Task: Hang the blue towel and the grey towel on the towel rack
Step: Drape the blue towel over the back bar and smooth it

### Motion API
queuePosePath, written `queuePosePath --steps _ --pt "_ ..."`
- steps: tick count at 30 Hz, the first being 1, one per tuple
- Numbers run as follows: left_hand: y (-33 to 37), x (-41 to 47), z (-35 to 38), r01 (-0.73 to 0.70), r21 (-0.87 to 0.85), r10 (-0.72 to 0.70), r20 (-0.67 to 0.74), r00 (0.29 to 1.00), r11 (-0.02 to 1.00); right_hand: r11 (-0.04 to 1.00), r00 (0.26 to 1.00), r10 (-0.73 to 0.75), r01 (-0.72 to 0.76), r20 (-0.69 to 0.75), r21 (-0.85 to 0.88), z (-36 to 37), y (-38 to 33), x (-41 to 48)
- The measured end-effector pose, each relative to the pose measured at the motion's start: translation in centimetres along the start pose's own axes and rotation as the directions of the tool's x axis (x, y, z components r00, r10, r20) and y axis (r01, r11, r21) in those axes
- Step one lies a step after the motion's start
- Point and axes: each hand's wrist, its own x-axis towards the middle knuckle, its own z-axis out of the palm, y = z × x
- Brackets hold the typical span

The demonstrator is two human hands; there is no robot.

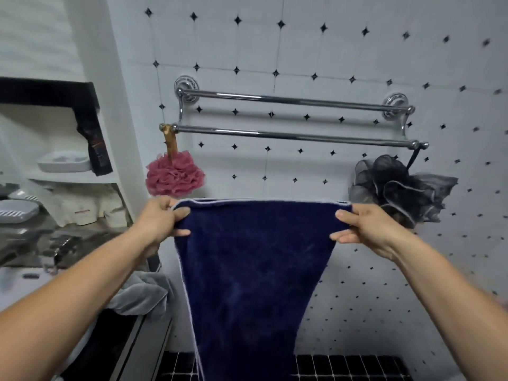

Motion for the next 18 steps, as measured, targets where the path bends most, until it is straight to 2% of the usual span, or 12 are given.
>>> queuePosePath --steps 5,7,11,14,18 --pt "1.0 1.1 0.8 0.077 -0.149 -0.08 -0.011 0.997 0.986 0.998 0.998 -0.065 0.065 -0.02 -0.007 -0.5 -0.5 0.0" --pt "1.5 1.4 1.0 0.104 -0.179 -0.103 0.015 0.995 0.978 0.995 0.992 -0.098 0.097 -0.075 -0.016 -0.7 -0.4 0.0" --pt "2.6 1.9 2.4 0.144 -0.238 -0.14 0.034 0.99 0.961 0.987 0.968 -0.046 0.082 -0.245 0.139 -0.3 -0.5 0.8" --pt "3.1 3.0 4.3 0.162 -0.359 -0.169 0.013 0.986 0.919 0.961 0.97 0.035 0.033 -0.239 0.275 0.6 -0.7 1.5" --pt "4.0 5.6 6.4 0.132 -0.411 -0.156 -0.026 0.987 0.902 0.907 0.969 0.091 0.015 -0.23 0.422 0.3 -1.7 3.9"
